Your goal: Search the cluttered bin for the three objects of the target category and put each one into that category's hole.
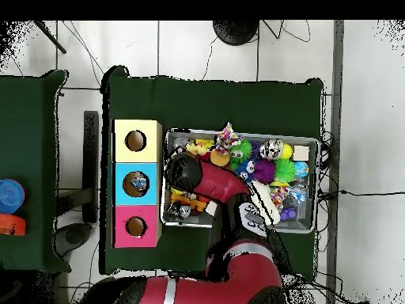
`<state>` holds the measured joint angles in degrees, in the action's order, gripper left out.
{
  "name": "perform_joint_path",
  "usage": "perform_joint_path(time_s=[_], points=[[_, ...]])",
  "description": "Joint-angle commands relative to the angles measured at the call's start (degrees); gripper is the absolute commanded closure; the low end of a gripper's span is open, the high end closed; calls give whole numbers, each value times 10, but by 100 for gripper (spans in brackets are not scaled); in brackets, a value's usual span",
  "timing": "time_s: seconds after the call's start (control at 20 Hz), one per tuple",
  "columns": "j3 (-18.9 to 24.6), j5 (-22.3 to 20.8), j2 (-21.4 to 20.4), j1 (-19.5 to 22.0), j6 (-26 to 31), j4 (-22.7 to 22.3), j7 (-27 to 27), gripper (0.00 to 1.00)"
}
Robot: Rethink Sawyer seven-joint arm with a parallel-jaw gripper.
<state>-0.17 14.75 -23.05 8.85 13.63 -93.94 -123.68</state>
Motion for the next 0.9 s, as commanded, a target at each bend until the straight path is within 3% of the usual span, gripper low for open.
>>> perform_joint_path(time_s=[0.05,0.15,0.55,0.75,0.9], points=[[51,77,-9,-23,-75,-18,-180,0],[-7,96,-21,-64,-24,-2,-188,0],[-70,156,-30,-110,65,32,-205,0],[-96,185,-2,-124,50,58,-207,0],[-152,197,44,-151,31,92,-208,0]])
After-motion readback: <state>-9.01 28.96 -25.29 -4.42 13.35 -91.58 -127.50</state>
